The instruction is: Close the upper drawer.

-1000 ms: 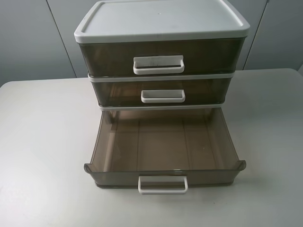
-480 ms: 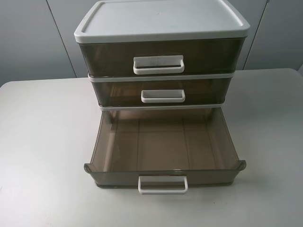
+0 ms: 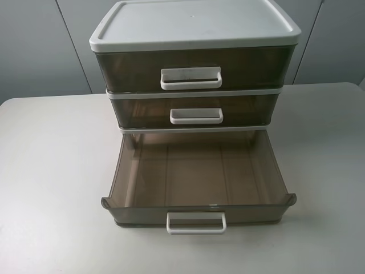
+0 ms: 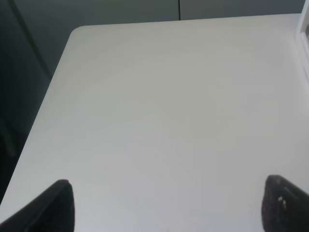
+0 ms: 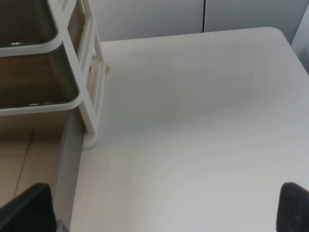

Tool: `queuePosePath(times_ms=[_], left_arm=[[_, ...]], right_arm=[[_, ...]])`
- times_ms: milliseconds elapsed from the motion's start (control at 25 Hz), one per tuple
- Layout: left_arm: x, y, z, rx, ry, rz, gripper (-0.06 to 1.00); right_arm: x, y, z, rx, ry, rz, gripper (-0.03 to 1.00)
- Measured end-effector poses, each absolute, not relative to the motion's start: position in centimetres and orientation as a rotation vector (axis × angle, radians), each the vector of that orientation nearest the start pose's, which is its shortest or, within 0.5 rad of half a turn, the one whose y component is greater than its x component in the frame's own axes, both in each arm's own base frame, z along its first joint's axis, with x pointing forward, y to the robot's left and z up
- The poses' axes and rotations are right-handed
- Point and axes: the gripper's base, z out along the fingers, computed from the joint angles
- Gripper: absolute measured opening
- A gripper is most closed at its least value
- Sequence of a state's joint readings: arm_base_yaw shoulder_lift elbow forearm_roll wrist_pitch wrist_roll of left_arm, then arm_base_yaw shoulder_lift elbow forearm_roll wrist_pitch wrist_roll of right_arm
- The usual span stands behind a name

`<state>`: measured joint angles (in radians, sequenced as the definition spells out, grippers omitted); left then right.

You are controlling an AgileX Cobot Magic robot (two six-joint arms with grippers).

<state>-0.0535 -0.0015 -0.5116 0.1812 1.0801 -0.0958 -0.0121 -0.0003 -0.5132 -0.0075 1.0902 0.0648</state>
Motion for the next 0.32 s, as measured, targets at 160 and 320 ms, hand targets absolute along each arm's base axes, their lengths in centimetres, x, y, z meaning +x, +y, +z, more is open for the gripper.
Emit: queuePosePath(times_ms=[160,320], left_arm=[[-0.72,1.49,28.00,-0.055,2.039,0.124,0.74],[-0.72,1.49,28.00,-0.055,2.039,0.124,0.74]], right_arm=[[-0.77,0.01,27.85,0.077,2.059,0.031,0.69],[-0.77,0.01,27.85,0.075,2.059,0.030,0.69]])
